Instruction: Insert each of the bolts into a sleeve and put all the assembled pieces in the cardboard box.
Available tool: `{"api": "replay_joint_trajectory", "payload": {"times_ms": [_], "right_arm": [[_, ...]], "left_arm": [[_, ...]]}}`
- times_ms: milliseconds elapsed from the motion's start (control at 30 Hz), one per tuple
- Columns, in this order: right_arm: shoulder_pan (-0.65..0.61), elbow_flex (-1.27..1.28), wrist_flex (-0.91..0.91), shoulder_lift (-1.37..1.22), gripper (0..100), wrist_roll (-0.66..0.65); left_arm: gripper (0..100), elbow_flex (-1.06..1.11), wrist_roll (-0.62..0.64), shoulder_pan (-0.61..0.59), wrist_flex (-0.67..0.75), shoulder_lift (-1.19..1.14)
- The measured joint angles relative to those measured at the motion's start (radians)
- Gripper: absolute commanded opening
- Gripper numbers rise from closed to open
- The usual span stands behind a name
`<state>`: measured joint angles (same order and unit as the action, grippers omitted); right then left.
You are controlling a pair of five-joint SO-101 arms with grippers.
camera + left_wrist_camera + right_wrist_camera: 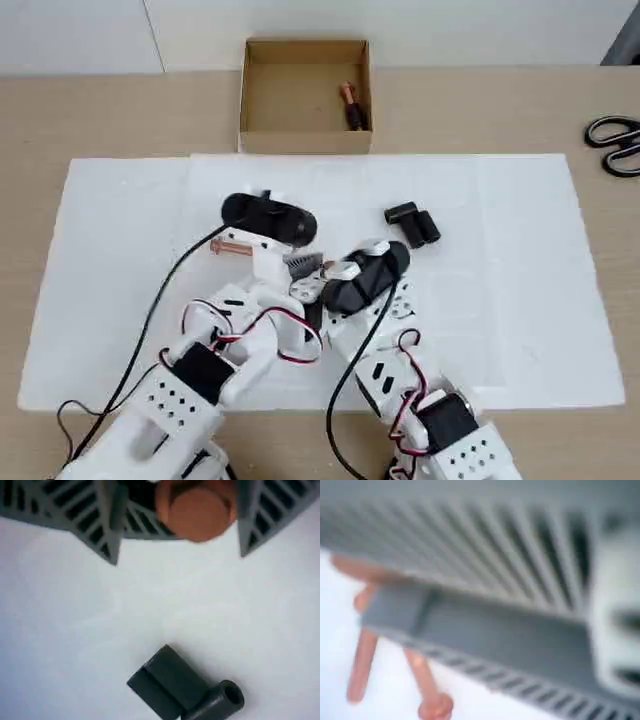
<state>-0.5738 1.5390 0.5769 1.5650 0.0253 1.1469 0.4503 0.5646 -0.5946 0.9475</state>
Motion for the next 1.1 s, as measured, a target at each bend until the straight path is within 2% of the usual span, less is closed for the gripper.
{"api": "replay_joint_trajectory", "payload": {"times_ms": [267,633,767,867,1100], "right_arm": [[-0.002,-0.003,-0.002,0.002,0.4,0.000],[-0.002,-0.003,-0.002,0.002,0.4,0.000],[0.002,-0.003,-0.002,0.002,0.4,0.000],[0.054,-0.003,0.002,0.002,0.4,0.000],[0.186,-0.029,0.190,0.002,0.4,0.000]], "left_arm": [[16,-0.157,-0.005,-0.018,-0.206,-0.002],[16,-0.213,-0.003,-0.161,-0.219,-0.002],[16,-0.213,-0.009,-0.265,-0.290,-0.002],[16,-0.213,-0.011,-0.358,-0.381,-0.002],[16,-0.250,-0.014,-0.672,-0.486,-0.002]]}}
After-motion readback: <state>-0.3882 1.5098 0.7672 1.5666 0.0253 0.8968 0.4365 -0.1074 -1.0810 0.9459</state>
